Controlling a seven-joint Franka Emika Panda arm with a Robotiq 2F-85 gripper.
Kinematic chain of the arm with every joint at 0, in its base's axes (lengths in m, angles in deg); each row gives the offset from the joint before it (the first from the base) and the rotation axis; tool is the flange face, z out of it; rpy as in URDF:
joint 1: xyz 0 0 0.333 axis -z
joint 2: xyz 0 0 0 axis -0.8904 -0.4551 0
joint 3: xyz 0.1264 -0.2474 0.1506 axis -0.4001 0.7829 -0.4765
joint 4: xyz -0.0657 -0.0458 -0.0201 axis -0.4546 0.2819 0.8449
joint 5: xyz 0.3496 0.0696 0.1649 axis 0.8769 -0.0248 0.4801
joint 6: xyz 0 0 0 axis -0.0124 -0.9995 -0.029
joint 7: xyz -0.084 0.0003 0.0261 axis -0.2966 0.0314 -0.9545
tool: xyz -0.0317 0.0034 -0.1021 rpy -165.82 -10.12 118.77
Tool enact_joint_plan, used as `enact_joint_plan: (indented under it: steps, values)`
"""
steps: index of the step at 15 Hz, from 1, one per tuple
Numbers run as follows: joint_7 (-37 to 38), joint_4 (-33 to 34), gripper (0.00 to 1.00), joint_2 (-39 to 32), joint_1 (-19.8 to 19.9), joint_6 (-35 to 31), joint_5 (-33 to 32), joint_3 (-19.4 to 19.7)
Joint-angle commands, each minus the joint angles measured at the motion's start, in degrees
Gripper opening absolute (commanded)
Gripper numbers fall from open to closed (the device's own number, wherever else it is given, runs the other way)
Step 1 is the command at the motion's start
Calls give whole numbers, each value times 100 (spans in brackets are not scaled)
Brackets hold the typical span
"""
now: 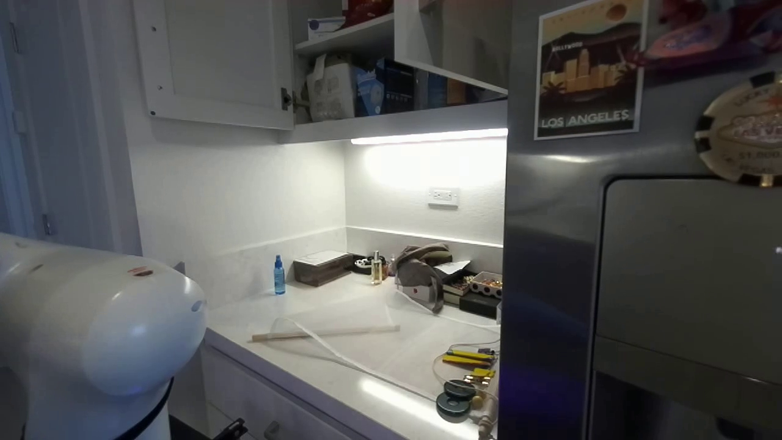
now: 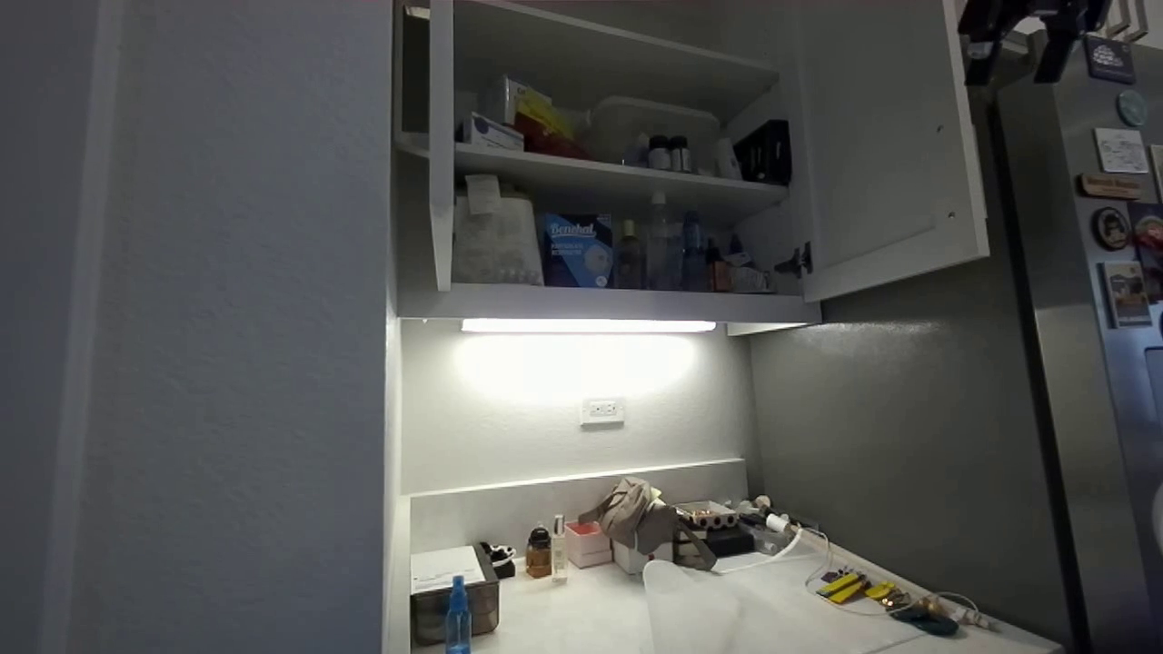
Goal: Open the left and right cabinet doors, then close the right and left cabinet doors
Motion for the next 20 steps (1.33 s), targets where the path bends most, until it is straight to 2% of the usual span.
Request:
enact_joint_plan:
  steps: [1,11,15,20]
  values:
    - [-243,-432,100,346,186,-535,-348,161]
    - [-394,-1046,100,989,413,-2082,-1352,575]
    - [-377,-1203,100,1129,459,-2876,-1549,699]
    - [-340,-1525,100,1223,548,-3783,-1489,933]
